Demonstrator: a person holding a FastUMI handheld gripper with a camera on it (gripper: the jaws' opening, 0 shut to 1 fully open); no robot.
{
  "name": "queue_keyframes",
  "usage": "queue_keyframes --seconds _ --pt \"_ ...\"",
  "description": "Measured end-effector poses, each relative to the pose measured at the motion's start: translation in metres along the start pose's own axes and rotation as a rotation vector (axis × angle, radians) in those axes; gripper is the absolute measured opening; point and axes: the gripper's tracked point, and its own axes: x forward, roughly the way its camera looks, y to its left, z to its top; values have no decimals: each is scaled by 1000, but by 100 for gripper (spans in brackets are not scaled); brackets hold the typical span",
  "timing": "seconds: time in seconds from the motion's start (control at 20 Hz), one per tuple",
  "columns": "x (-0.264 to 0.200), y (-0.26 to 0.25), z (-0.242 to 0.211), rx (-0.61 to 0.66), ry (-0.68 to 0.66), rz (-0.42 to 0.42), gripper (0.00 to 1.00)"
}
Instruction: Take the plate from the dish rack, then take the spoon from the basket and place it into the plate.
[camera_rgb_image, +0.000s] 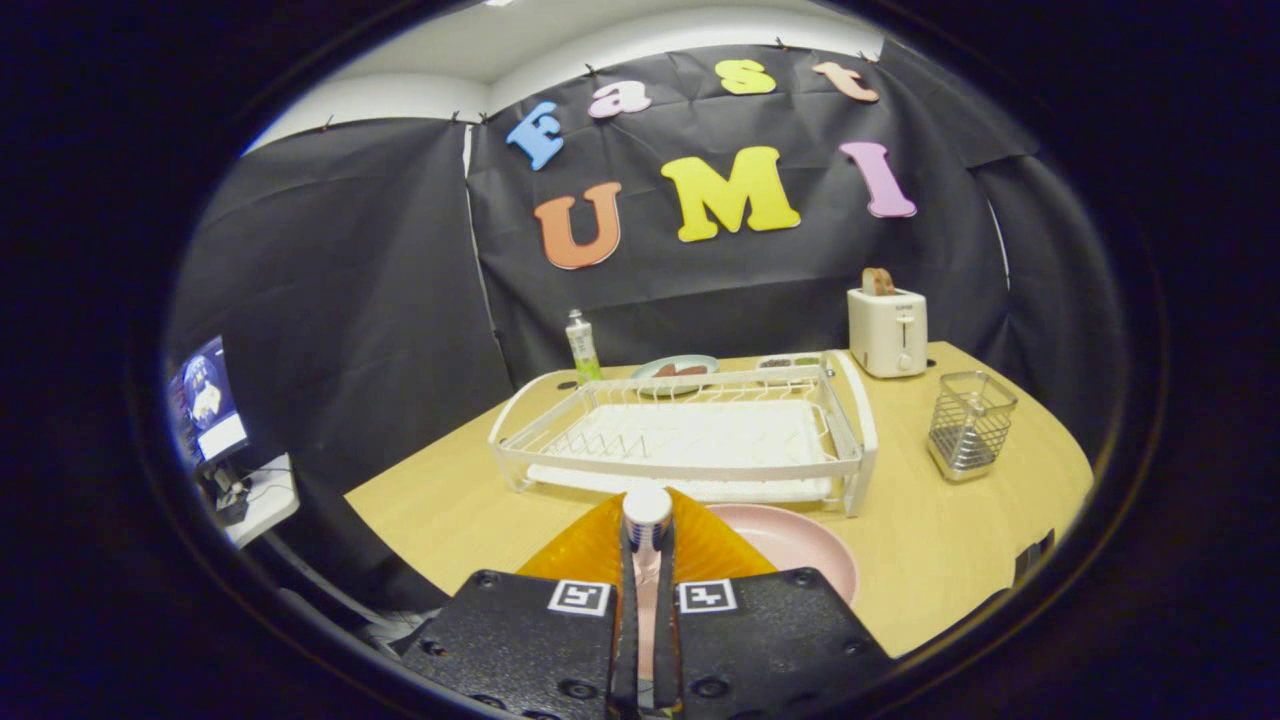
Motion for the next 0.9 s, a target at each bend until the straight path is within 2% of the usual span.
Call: queue_keyframes --seconds 0.2,0.5,0.55,0.6,0.65,0.9 --pt "4 -9 -4 34 26 -20 13" --pt "5 -43 2 75 41 -150 21" --pt "0 -48 0 68 25 -174 27" --pt "-4 -52 6 65 8 -193 45" --pt "-4 -55 10 57 -11 -207 56" --pt "-31 -66 38 12 -97 -277 85"
